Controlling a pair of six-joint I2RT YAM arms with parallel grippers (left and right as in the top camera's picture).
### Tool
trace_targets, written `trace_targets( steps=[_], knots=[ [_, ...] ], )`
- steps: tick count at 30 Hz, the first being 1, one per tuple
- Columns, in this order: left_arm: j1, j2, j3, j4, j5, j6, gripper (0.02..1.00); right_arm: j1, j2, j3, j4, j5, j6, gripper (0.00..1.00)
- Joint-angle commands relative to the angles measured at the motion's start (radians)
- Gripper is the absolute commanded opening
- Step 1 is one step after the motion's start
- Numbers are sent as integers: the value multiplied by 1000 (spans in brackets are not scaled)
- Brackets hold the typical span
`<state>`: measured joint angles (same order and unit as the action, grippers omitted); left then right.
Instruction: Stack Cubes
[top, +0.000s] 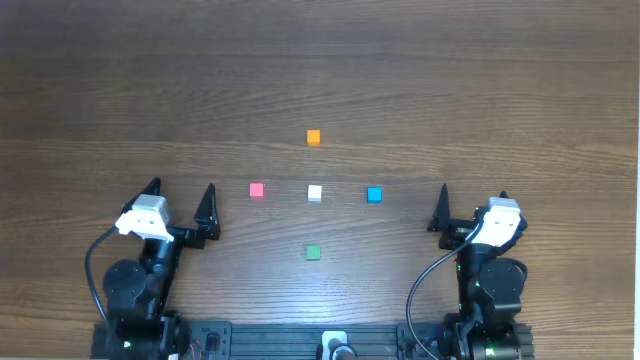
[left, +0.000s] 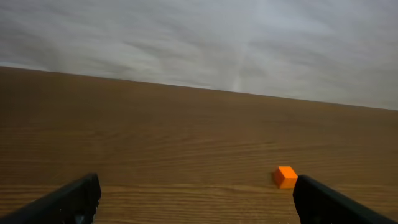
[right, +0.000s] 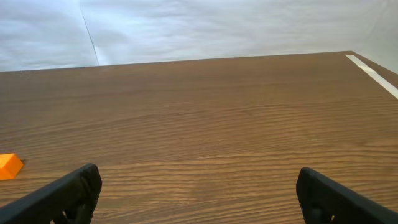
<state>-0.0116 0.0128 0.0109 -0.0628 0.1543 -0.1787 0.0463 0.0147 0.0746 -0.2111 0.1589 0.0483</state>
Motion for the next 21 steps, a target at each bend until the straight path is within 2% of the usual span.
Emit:
trace_targets(
  steps=[1,21],
  knots=[
    [5,-6,-5,0,10,15,1000,-8,-8,-10,3,-8,-5,991],
    [5,-6,-5,0,10,15,1000,-7,-8,-10,3,-8,-5,991]
  ],
)
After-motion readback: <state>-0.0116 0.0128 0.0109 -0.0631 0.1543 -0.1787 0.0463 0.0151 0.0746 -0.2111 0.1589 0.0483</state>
